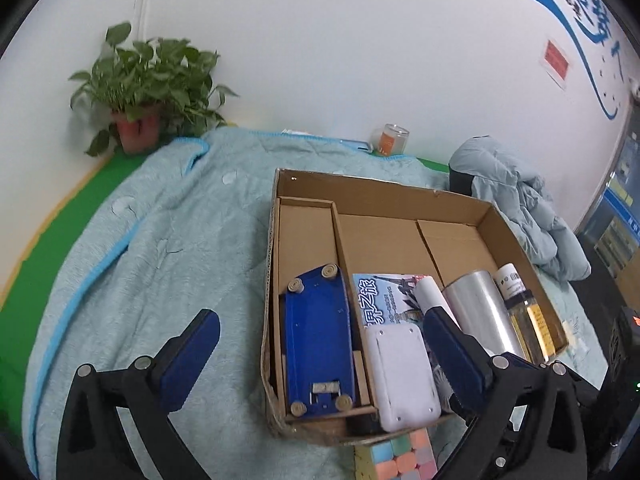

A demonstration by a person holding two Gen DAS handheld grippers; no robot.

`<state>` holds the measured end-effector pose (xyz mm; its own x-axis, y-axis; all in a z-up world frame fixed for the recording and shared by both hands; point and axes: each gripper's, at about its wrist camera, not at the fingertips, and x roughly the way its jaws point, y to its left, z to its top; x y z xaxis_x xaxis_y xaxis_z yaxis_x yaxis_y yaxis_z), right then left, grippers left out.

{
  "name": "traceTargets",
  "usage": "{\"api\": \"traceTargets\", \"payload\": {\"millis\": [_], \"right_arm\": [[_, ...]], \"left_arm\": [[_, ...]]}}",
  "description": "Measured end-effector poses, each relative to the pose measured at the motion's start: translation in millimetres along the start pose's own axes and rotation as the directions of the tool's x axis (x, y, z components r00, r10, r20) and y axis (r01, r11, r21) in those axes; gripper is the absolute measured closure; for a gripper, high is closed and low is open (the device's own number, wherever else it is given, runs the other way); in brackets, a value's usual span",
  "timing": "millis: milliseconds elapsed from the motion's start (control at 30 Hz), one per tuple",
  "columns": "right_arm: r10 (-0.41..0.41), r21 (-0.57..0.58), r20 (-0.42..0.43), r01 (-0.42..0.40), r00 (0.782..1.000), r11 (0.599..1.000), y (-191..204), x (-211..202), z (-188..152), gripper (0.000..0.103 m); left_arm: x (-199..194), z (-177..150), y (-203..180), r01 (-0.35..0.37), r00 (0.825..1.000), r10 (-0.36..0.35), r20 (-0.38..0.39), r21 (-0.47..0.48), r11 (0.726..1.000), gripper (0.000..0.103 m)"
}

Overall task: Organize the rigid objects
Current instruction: 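Lower the stapler into the box compartment and open both grippers, then move both grippers to the pastel Rubik's cube and close on it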

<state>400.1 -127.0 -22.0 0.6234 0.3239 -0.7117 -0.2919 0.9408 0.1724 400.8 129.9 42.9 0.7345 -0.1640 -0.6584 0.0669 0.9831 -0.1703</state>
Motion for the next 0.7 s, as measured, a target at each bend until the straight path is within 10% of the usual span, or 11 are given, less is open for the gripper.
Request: {"api": "traceTargets", "payload": {"millis": [300, 700], "right_arm": [[-0.063, -0.018, 0.043, 0.063, 0.997, 0.998, 10, -31, -21, 0.021], [0.069, -0.118, 0.05, -0.063, 0.996, 0.991, 24, -54, -55, 0.021]], "left_arm": [[-62, -58, -27, 0.011, 0.996, -0.01, 0.087, -0.02, 1.0, 0.001], [-50, -108, -17, 0.187, 0.971, -0.204, -0.121, -0.138, 0.973, 0.001]]}}
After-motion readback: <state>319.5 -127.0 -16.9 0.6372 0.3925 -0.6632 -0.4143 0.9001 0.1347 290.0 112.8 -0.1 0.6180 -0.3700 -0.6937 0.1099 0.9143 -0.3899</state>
